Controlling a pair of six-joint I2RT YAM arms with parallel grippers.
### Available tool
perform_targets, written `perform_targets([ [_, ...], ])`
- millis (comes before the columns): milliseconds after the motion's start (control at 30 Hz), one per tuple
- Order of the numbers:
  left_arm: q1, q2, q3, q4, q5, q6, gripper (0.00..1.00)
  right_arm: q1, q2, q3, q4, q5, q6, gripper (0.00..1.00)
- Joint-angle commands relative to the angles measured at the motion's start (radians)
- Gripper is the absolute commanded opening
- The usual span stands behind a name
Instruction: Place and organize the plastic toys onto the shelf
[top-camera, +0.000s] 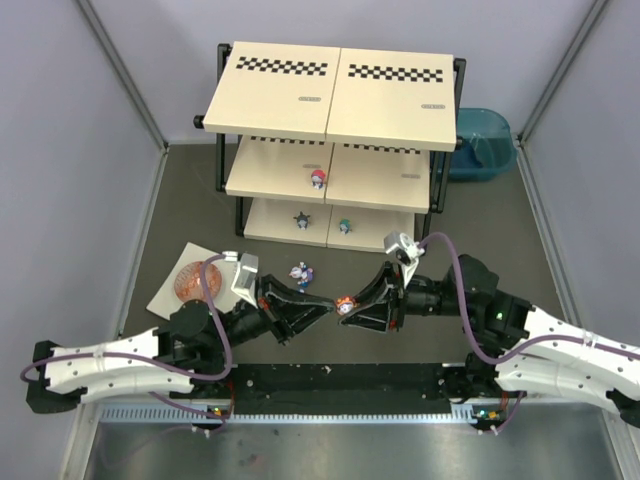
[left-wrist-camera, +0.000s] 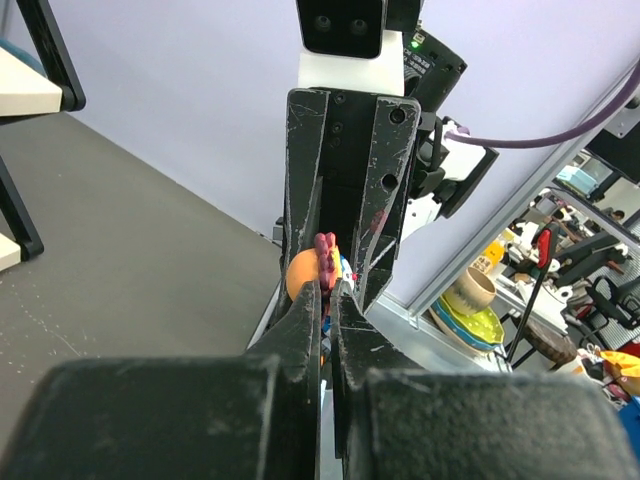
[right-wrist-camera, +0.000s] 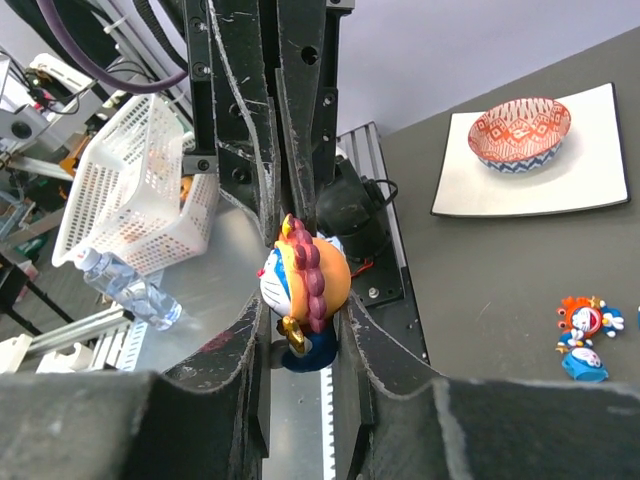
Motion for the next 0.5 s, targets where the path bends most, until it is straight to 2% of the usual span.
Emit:
perform_targets([
  [0, -0.002, -0.018, -0.009, 0.064, -0.01, -0.01, 0.0, -0.005, -0.008, 0.005, 0.035, -0.007, -0.027, 0.0],
  [33, -0.002, -0.022, -0.01, 0.061, -0.019, -0.01, 0.03, -0.004, -0.011, 0.006, 0.029, -0.003, -0.035, 0.0],
  [67, -0.002, -0.025, -0.011, 0.058, -0.023, -0.011, 0.11, -0.005, -0.014, 0.011, 0.021, 0.008, -0.052, 0.0],
  [100, -0.002, -0.028, -0.014, 0.055, -0.031, -0.014, 0.39, -0.004, -0.02, 0.015, 0.0, 0.016, -0.061, 0.0],
  [233, -0.002, -0.067, -0.033, 0.04, -0.097, -0.034, 0.91, -0.005, -0.035, 0.037, -0.061, 0.052, -0.107, 0.0],
  [300, -0.002, -0.078, -0.044, 0.04, -0.132, -0.04, 0.99, 0.009, -0.035, 0.061, -0.089, 0.092, -0.136, 0.0],
  [367, -0.002, -0.076, -0.038, 0.023, -0.155, -0.046, 0.99, 0.061, -0.029, 0.092, -0.144, 0.188, -0.18, 0.0],
  [433, -0.003, -0.044, 0.012, -0.063, -0.189, -0.057, 0.99, 0.12, -0.019, 0.113, -0.188, 0.279, -0.216, 0.0],
  [467, -0.002, -0.026, 0.034, -0.092, -0.203, -0.06, 0.99, 0.15, -0.006, 0.135, -0.201, 0.369, -0.248, 0.0],
])
